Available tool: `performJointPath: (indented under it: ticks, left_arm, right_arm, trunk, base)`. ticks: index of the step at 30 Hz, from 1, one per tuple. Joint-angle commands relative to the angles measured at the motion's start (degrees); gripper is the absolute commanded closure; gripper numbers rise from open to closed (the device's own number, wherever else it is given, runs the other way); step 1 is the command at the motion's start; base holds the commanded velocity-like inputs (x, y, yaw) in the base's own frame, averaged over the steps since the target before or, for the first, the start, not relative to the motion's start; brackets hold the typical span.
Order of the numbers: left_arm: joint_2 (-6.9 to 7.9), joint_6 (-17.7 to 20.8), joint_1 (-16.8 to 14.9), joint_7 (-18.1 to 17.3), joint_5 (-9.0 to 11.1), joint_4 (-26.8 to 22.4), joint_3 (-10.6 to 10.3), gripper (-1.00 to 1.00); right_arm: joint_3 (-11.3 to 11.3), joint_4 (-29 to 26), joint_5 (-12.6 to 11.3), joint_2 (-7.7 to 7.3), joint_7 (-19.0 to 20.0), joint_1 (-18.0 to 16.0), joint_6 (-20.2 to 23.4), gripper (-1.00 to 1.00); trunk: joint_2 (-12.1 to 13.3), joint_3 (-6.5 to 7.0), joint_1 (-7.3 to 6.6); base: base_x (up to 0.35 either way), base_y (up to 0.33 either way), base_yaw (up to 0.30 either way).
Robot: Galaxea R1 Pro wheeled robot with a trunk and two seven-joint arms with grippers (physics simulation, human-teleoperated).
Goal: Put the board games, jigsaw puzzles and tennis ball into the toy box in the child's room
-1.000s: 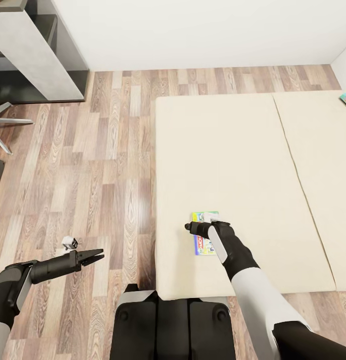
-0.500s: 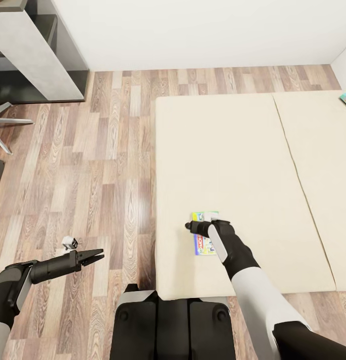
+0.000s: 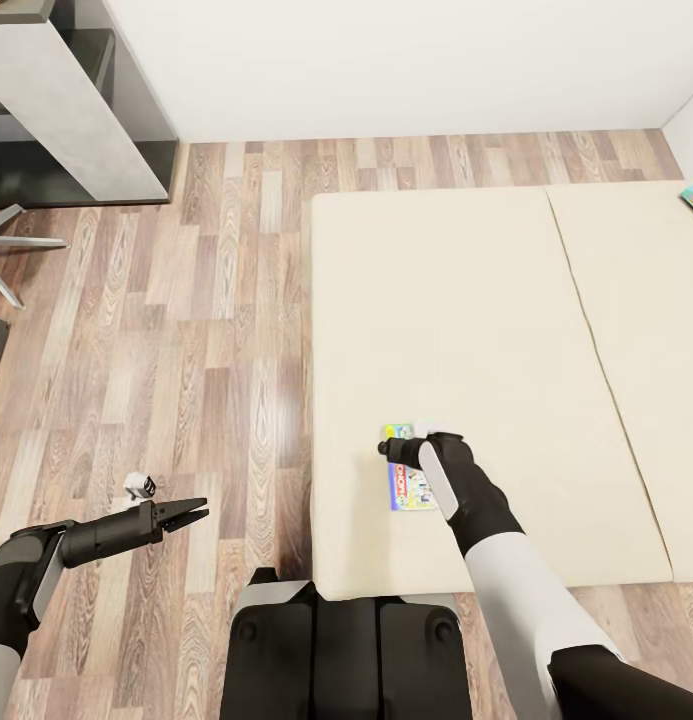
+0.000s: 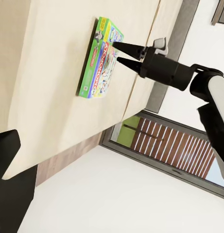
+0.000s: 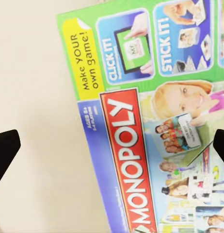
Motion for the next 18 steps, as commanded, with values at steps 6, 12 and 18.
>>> performJointPath:
  ticks: [6, 12, 18]
  left_arm:
    - [0.01, 0.6, 0.0, -0.2, 0.0, 0.0, 0.0, -1.00]
    - [0.01, 0.6, 0.0, -0.2, 0.0, 0.0, 0.0, -1.00]
    - [0.01, 0.6, 0.0, -0.2, 0.0, 0.0, 0.0, -1.00]
  right_arm:
    - [0.1, -0.6, -0.3, 0.00, -1.1, -0.6, 1.4, -1.00]
    - [0.1, -0.6, 0.0, 0.00, -1.6, -1.1, 2.1, -1.00]
    - [0.0, -0.5, 0.0, 0.00, -2.0, -1.2, 2.3, -1.00]
  trunk:
    - [-0.1, -0.06, 0.03]
    - [-0.1, -0.06, 0.03]
    - [-0.1, -0.06, 0.03]
  base:
    - [0.000, 0.000, 0.000]
    - [0.000, 0.000, 0.000]
    - [0.000, 0.000, 0.000]
